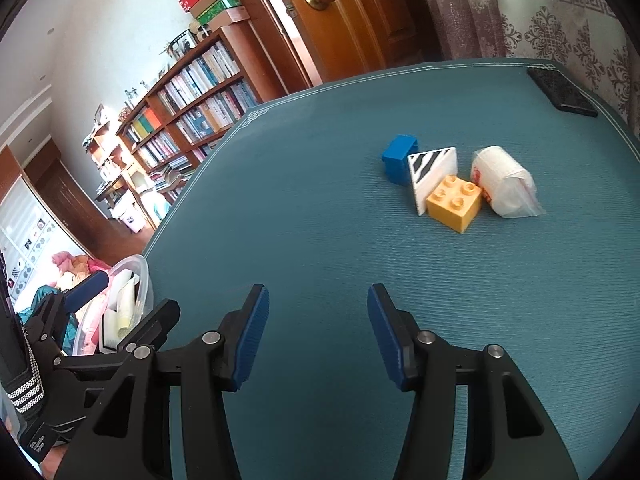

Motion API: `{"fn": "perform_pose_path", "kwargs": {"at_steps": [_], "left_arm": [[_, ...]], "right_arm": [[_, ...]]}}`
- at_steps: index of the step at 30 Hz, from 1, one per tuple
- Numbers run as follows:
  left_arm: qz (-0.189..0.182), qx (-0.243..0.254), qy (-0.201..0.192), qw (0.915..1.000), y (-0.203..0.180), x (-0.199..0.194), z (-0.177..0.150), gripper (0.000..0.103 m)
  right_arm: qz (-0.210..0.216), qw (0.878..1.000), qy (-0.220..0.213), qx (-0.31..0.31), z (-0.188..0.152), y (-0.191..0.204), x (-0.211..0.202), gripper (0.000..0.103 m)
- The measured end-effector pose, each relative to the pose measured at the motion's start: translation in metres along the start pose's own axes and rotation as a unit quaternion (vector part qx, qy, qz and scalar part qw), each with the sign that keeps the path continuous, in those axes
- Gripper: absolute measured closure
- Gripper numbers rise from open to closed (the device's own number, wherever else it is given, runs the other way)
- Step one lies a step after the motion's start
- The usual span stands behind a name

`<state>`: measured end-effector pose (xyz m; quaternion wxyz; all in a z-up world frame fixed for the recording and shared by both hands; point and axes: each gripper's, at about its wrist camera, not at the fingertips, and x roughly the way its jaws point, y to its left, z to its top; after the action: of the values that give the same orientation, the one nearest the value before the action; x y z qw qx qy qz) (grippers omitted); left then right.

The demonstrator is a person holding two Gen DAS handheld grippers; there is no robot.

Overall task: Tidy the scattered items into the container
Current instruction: 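Move both grippers back from the bowl to the remaining items, then grasp the white tape roll in its plastic bag with the right gripper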

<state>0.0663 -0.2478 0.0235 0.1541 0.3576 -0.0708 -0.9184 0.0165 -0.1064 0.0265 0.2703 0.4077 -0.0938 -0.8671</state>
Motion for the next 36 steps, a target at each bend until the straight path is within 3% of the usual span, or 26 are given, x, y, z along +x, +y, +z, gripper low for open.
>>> {"fn": "perform_pose_path", "kwargs": {"at_steps": [17, 36], "left_arm": [[-0.076, 0.01, 0.014, 0.997, -0.033, 0.013, 0.015, 0.0], [-0.089, 0.005, 0.035, 0.9954, -0.046, 0.034, 0.022, 0.0]], "right_arm": [[-0.101, 0.992, -0.048, 0.063, 0.031, -0.083, -0.031, 0.048], [-0.124, 0.99, -0.026, 0.053, 0.072, -0.103, 0.026, 0.048]]}}
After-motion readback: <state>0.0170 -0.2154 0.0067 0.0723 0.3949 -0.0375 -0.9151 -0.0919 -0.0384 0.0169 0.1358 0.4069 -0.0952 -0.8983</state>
